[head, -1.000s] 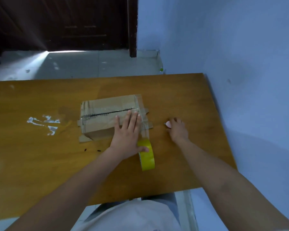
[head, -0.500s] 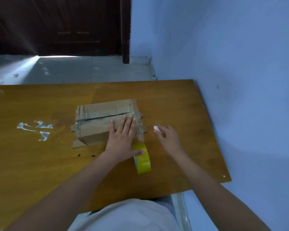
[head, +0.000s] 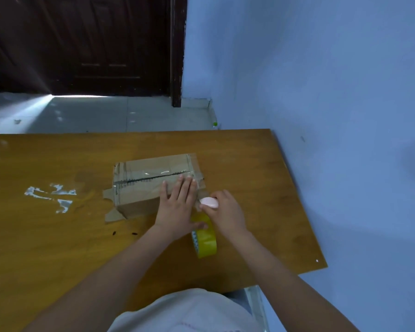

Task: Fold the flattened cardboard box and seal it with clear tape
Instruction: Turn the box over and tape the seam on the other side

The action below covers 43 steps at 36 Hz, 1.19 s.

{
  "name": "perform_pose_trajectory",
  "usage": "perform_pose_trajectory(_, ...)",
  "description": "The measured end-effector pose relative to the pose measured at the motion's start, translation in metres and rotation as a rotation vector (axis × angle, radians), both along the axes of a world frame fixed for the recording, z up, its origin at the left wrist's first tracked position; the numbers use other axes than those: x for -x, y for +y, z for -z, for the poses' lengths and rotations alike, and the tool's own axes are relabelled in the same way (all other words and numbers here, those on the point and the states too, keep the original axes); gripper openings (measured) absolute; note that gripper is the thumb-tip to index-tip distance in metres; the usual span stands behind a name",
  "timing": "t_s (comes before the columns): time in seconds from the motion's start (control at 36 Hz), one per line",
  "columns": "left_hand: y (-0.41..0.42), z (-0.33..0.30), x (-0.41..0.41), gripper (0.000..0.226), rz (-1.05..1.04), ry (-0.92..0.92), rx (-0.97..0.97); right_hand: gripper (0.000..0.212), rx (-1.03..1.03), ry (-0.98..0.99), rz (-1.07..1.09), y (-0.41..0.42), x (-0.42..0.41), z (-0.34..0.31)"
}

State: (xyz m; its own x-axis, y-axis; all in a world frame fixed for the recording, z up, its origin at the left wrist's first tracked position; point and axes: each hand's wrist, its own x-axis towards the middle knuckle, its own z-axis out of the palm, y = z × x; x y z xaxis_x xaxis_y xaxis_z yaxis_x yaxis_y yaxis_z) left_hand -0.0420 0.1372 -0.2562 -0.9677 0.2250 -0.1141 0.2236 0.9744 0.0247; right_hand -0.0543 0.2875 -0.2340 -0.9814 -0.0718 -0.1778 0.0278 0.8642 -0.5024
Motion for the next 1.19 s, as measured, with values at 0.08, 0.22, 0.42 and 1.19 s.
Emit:
perform_pose_trajectory(0.08, 0.000, 0.000, 0.000, 0.125, -0.001, 0.004, 0.007, 0.041, -0.029, -0.003, 0.002, -0.003, 0.001, -0.002)
perform_pose_trajectory(0.22, 0.001, -0.002, 0.000, 0.123, -0.006, -0.006, 0.024, 0.042, -0.063, 0.001, 0.011, -0.005, -0.001, -0.003)
perform_pose_trajectory(0.42, 0.003, -0.008, -0.001, 0.119, 0.004, -0.018, 0.018, 0.041, -0.070, 0.002, 0.031, -0.008, -0.002, -0.004)
perform_pose_trajectory(1.19, 0.003, -0.013, -0.002, 0.120, -0.004, -0.057, 0.015, 0.041, -0.069, -0.018, 0.188, 0.007, 0.013, 0.004)
